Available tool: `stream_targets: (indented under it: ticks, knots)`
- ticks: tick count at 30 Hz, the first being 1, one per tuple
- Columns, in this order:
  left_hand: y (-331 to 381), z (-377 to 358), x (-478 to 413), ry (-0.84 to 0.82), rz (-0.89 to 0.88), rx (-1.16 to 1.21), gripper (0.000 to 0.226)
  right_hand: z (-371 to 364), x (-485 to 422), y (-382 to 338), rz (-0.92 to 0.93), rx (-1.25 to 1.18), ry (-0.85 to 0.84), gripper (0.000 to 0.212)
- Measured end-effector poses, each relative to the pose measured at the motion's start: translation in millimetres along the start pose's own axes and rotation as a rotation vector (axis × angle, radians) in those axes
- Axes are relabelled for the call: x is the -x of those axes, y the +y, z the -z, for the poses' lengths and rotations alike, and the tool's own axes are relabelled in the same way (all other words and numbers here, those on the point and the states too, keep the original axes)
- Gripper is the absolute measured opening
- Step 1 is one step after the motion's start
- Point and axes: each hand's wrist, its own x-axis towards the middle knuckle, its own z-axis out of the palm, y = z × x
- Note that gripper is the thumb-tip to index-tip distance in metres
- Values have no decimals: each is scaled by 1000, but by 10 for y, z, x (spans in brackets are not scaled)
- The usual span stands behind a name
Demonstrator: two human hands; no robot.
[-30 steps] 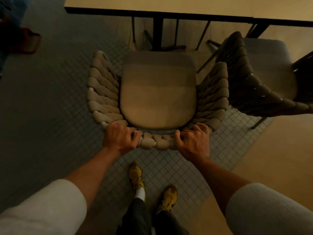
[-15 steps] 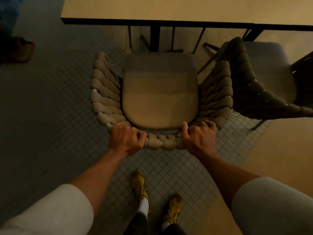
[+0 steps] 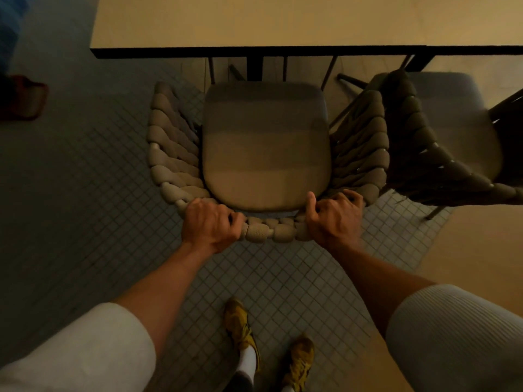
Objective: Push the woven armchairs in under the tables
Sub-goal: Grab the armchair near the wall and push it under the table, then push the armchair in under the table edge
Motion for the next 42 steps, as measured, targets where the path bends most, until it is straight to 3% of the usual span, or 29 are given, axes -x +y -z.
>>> stream_targets:
  ticks: [9,14,17,22,25,28,30,32,36,42]
  knots:
    - [-62,-16,-476,-3,-25,13,56,-26,-492,-28,10,-15,0,72]
    - [-72,14,-571,-123,-68,-143,62,-5,-549,-47,27,11,-47,75]
    - [-9,122,-551,-231,-63,-166,63,85,-523,17,95,-15,-219,75]
    - [56,499,-355,-405,-104,-52,75,551,-370,92,251,-71,-530,55]
    - [159,913,-155,-546,-73,9,68,1020,-218,80,186,-154,-681,46]
    - [326,1344,-38,-581,-166,52,55,1469,-113,119,156,-214,-796,43]
    - [498,1566,52,-621,-262,61,45,1751,-35,239,160,-185,-859,41]
    - [666,1676,148,-683,-315,22,52,1955,40,406,166,-135,-880,39]
    - [1110,1816,263,-694,-300,-1,67,2206,197,887,115,-119,-883,40]
    - [2010,1951,139,-712,-297,92,54,2406,374,1874,40,-242,-835,42]
